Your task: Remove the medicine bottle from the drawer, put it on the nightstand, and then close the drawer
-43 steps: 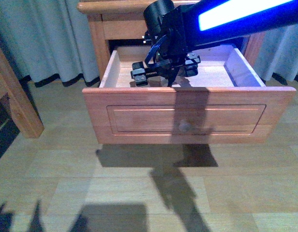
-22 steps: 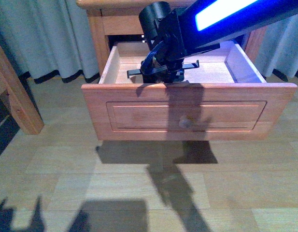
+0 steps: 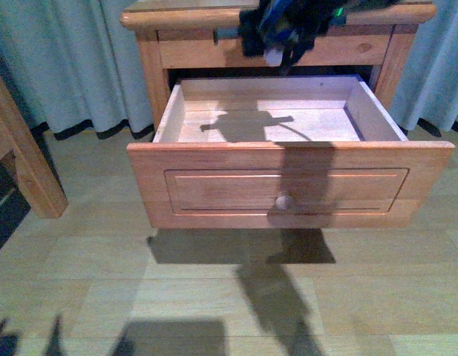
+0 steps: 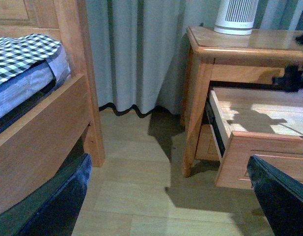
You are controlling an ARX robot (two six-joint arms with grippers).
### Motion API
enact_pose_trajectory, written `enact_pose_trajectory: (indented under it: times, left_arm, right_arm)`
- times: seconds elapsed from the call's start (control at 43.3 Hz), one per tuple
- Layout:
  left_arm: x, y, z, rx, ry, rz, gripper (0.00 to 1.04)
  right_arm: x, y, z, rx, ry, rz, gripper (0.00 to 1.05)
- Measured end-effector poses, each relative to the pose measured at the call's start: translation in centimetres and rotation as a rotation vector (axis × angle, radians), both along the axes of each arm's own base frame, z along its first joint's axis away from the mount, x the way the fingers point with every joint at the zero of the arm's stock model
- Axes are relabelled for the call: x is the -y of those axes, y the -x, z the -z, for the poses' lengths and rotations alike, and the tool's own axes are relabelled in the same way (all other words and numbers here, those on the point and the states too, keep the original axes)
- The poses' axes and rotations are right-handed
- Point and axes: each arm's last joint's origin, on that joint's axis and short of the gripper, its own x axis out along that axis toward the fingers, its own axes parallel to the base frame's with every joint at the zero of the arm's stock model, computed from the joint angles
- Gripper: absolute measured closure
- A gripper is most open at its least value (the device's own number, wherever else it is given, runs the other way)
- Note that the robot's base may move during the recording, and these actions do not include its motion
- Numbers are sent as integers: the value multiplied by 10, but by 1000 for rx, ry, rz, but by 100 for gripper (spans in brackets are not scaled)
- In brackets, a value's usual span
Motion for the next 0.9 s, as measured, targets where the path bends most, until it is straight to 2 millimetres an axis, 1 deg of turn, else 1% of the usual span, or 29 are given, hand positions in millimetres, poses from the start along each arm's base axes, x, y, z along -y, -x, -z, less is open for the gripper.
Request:
enact_pose_trajectory:
  times: [0.046, 0.092, 0.115, 0.162, 0.185, 0.231, 0.3, 0.346, 0.392, 0.462, 0.531, 0.577, 0.623, 0.693, 0.831, 0.9]
  left_arm:
    - [0, 0, 0, 0, 0, 0, 7]
    - [0, 0, 0, 0, 0, 0, 7]
    - [0, 0, 0, 0, 0, 0, 7]
    - [0, 0, 0, 0, 0, 0, 7]
    - [0, 0, 0, 0, 0, 0, 7]
    - [0, 0, 0, 0, 0, 0, 7]
    - [0, 0, 0, 0, 0, 0, 7]
    - [0, 0, 0, 0, 0, 0, 7]
    - [0, 0, 0, 0, 0, 0, 7]
    - [0, 0, 0, 0, 0, 0, 7]
    - [0, 0, 0, 0, 0, 0, 7]
    - [0, 0, 0, 0, 0, 0, 7]
    - [0, 0, 0, 0, 0, 0, 7]
    - [0, 0, 0, 0, 0, 0, 7]
    - [0, 0, 0, 0, 0, 0, 7]
    - [0, 0, 0, 0, 0, 0, 7]
  right_arm:
    - [4, 2, -34, 74, -9, -1, 76]
    - [7, 3, -59, 132, -18, -3, 76]
    - [8, 3, -64, 145, -21, -3, 76]
    - [10, 4, -84, 192, -25, -2, 76]
    - [10, 4, -88, 202, -24, -2, 76]
    - [12, 3, -105, 244, -25, 0, 76]
    - [13, 1, -120, 275, -16, 7, 76]
    - [14, -2, -128, 288, -5, 13, 76]
    - [14, -6, -132, 297, 5, 18, 76]
    - [16, -15, -134, 314, 36, 35, 76]
    - [19, -25, -130, 331, 68, 54, 76]
    - [22, -34, -123, 340, 91, 68, 76]
    - [27, -45, -110, 339, 135, 79, 76]
    - [34, -56, -93, 323, 168, 93, 76]
    - [42, -66, -74, 302, 200, 105, 76]
    - [44, -69, -69, 300, 207, 107, 76]
